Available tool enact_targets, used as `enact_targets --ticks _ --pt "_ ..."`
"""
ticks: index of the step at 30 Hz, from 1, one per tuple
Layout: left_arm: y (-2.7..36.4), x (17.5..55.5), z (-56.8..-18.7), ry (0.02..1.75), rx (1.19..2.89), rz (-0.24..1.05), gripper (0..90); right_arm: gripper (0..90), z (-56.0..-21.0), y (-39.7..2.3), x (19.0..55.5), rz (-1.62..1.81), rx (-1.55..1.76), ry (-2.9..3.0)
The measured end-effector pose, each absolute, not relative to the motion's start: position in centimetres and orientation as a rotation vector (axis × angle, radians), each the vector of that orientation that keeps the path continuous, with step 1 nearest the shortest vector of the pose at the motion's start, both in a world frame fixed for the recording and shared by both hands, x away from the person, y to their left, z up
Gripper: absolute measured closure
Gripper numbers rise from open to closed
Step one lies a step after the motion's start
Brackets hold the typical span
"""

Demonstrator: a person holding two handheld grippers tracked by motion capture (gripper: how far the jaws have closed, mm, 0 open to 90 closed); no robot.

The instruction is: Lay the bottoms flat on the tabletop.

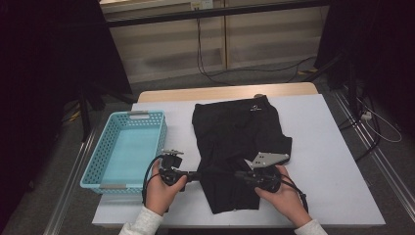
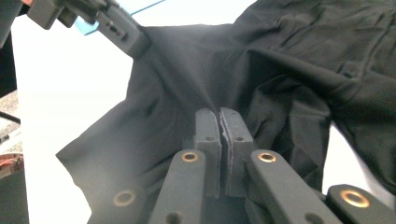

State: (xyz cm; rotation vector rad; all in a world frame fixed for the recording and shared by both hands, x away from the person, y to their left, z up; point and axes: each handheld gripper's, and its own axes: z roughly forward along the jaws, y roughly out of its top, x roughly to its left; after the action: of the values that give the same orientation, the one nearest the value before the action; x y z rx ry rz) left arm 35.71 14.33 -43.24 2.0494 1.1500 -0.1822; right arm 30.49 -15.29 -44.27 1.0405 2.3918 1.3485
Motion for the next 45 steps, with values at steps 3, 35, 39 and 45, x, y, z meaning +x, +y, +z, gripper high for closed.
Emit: enact_targets --ticks 3,35,39,45 --pt "14.2 35.7 -43.3 1.144 2.055 -0.180 81.2 87.4 -43.9 -16.0 30.6 1.362 1.051 2.366" --pt "13.5 35.9 -44.5 1.109 2.085 -0.139 60.5 88.0 -43.4 -16.8 30.9 1.274 1.059 2.325" --pt "13.4 35.9 -44.6 1.104 2.092 -0.139 59.5 85.0 -43.0 -18.3 31.2 1.375 1.133 2.280" --pt "13.0 35.8 -44.6 1.090 2.082 -0.133 57.3 88.3 -43.5 -19.5 31.6 1.297 1.172 2.241"
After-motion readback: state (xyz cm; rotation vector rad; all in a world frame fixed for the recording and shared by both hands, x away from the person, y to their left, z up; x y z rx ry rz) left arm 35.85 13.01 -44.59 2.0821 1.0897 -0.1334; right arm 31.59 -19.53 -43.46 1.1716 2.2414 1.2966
